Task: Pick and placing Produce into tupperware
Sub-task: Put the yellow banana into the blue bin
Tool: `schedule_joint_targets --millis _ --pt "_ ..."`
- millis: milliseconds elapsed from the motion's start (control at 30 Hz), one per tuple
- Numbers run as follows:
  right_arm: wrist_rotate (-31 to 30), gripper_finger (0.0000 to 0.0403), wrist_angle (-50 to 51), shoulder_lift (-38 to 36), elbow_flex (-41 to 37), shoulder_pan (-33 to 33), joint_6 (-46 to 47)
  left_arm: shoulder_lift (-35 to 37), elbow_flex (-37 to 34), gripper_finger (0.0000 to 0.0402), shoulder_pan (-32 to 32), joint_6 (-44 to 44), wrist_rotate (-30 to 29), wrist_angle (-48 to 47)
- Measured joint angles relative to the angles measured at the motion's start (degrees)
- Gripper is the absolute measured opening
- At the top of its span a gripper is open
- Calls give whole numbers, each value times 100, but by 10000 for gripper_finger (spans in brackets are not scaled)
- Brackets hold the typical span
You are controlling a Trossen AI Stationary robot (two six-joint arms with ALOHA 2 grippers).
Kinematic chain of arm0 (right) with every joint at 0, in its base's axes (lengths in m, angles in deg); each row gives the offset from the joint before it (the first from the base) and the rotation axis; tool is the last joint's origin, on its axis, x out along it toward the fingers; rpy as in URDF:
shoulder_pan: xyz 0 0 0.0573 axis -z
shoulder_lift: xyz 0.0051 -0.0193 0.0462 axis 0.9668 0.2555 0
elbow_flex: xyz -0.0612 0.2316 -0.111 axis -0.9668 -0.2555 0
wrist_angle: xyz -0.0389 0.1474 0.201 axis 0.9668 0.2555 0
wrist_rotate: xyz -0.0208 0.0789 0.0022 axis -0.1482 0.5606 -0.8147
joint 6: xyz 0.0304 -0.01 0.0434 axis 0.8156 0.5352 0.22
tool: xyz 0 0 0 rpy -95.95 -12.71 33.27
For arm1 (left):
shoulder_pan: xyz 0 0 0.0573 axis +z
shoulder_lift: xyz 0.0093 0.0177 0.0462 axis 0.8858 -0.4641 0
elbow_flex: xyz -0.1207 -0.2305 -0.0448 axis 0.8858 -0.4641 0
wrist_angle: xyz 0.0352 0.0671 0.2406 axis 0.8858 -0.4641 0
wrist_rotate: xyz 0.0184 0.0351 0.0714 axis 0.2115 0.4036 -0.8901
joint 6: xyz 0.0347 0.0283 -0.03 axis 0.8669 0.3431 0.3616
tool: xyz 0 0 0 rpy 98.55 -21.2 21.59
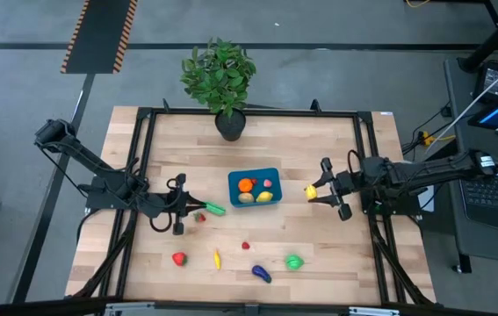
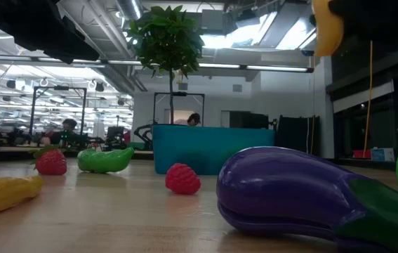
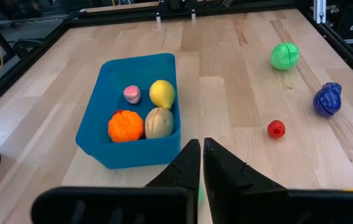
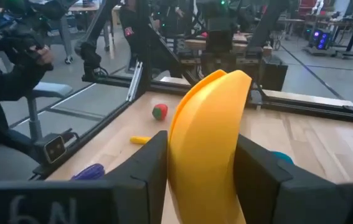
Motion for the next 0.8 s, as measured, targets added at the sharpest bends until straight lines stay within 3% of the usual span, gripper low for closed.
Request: schedule_joint_targets --millis 433,800 --pt "-595 147 -1334 1449 2 708 124 0 0 5 0 1 -1 -90" --pt "-435 147 -1343 2255 416 938 58 0 0 33 0 5 0 -163"
